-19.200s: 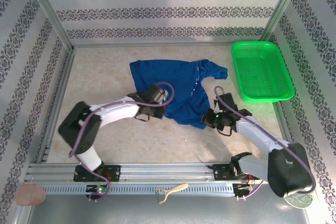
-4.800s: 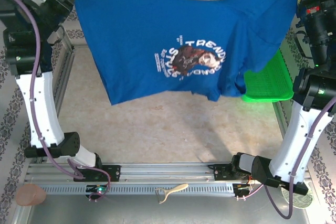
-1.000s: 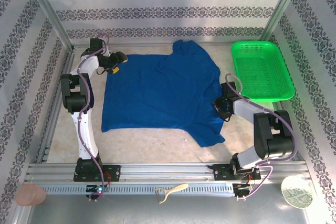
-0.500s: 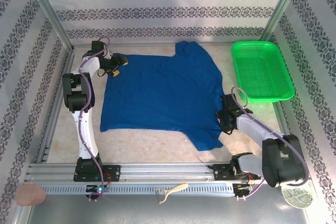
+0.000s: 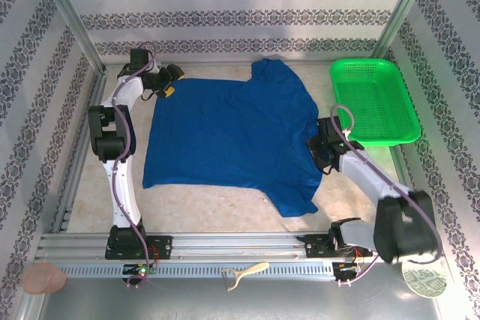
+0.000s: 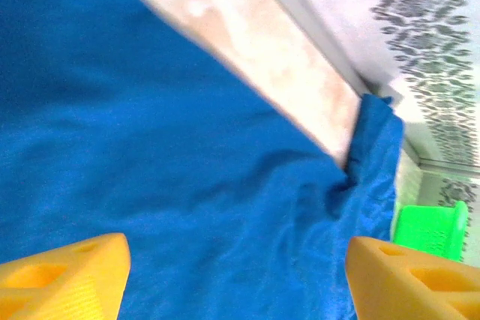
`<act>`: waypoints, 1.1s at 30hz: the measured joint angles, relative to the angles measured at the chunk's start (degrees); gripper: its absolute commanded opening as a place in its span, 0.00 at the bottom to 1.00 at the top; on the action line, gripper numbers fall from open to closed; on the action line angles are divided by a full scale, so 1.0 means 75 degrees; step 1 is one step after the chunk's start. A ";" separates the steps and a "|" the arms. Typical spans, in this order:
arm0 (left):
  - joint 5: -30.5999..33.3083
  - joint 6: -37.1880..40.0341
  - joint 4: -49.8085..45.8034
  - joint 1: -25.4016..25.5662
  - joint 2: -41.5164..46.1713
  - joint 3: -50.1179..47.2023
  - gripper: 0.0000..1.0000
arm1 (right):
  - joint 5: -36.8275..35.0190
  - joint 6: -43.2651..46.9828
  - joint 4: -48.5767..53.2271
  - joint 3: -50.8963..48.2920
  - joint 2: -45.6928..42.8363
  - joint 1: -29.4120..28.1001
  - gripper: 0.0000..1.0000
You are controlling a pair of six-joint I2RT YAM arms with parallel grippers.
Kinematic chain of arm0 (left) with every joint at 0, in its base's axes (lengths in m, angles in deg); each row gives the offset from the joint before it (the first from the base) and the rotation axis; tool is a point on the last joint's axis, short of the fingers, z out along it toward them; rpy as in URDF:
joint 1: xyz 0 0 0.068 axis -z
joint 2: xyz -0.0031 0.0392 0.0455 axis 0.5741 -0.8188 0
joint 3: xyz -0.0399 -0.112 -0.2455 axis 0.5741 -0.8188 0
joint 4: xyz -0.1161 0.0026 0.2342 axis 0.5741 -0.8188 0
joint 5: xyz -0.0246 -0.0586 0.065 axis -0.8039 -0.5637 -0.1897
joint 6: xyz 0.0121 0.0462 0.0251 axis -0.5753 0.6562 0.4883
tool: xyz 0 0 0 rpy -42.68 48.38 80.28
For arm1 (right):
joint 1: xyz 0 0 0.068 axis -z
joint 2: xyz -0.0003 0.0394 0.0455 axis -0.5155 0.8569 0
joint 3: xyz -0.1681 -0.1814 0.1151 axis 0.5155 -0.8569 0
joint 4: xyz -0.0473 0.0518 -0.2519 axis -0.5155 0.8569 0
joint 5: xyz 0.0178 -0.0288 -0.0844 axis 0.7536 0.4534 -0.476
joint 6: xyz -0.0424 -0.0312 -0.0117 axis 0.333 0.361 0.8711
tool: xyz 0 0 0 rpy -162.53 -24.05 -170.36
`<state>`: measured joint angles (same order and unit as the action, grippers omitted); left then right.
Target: Fold the inside-out t-shirt
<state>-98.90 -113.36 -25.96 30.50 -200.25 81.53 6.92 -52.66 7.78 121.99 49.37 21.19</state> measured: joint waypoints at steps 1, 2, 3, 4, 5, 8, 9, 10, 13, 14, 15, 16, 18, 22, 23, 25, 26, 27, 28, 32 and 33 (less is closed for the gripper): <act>-0.0055 -0.0073 0.0035 0.0105 -0.0137 0.0256 0.76 | 0.0044 0.0079 -0.0093 0.0128 0.0271 0.0000 0.39; -0.0117 -0.0143 0.0079 0.0245 -0.0338 0.0615 0.76 | 0.0082 0.0154 -0.0204 0.0259 0.0551 -0.0003 0.40; -0.0187 -0.0216 0.0137 0.0402 -0.0574 0.1023 0.76 | 0.0096 0.0195 -0.0280 0.0344 0.0726 -0.0006 0.39; -0.0221 -0.0271 0.0189 0.0536 -0.0769 0.1335 0.76 | 0.0111 0.0219 -0.0338 0.0388 0.0825 -0.0009 0.39; -0.0248 -0.0338 0.0221 0.0702 -0.1003 0.1714 0.76 | 0.0111 0.0219 -0.0391 0.0402 0.0886 -0.0009 0.39; -0.0268 -0.0632 0.0370 0.1177 -0.1696 0.2702 0.76 | 0.0087 0.0163 -0.0431 0.0402 0.0892 -0.0012 0.39; -0.0265 -0.0766 0.0423 0.1323 -0.1920 0.2970 0.76 | 0.0052 0.0093 -0.0452 0.0391 0.0892 -0.0023 0.39; -0.0262 -0.0903 0.0484 0.1437 -0.2119 0.3177 0.76 | 0.0044 0.0035 -0.0452 0.0373 0.0892 -0.0023 0.39; -0.0175 -0.1303 0.0641 0.1652 -0.2702 0.3675 0.75 | -0.0012 -0.0192 -0.0440 0.0277 0.0892 -0.0023 0.39; -0.0125 -0.1428 0.0676 0.1670 -0.2897 0.3815 0.75 | -0.0020 -0.0294 -0.0437 0.0224 0.0892 -0.0023 0.40; -0.0032 -0.1530 0.0682 0.1667 -0.3083 0.3923 0.74 | -0.0038 -0.0385 -0.0414 0.0172 0.0892 -0.0023 0.41; 0.0044 -0.1614 0.0682 0.1649 -0.3249 0.4028 0.74 | -0.0050 -0.0487 -0.0385 0.0125 0.0892 -0.0023 0.42; 0.0189 -0.1775 0.0711 0.1585 -0.3497 0.4127 0.74 | -0.0085 -0.0638 -0.0268 0.0076 0.0892 -0.0023 0.42; 0.0629 -0.1853 0.0726 0.1384 -0.3520 0.4243 0.74 | -0.0184 -0.0883 -0.0012 0.0067 0.0892 -0.0023 0.43; 0.0714 -0.1859 0.0720 0.1329 -0.3523 0.4243 0.74 | -0.0207 -0.0927 0.0026 0.0067 0.0892 -0.0023 0.43; 0.0831 -0.1871 0.0711 0.1186 -0.3535 0.4246 0.74 | -0.0236 -0.0994 0.0140 0.0067 0.0892 -0.0023 0.43; 0.0860 -0.1880 0.0711 0.1125 -0.3535 0.4246 0.74 | -0.0239 -0.1011 0.0172 0.0067 0.0892 -0.0023 0.43; 0.0892 -0.1886 0.0711 0.1046 -0.3535 0.4249 0.74 | -0.0239 -0.1037 0.0201 0.0067 0.0892 -0.0023 0.43; 0.0938 -0.1886 0.0711 0.0979 -0.3535 0.4249 0.74 | -0.0242 -0.1070 0.0224 0.0070 0.0895 -0.0023 0.43; 0.1035 -0.1886 0.0714 0.0711 -0.3535 0.4261 0.74 | -0.0242 -0.1166 0.0256 0.0070 0.0991 -0.0023 0.43; 0.1055 -0.1891 0.0720 0.0641 -0.3535 0.4261 0.74 | -0.0239 -0.1177 0.0254 0.0070 0.1037 -0.0023 0.43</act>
<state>-90.98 -127.54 -20.57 35.31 -226.76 113.49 5.12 -61.49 9.68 122.52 57.15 21.01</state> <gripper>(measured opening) 0.737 0.431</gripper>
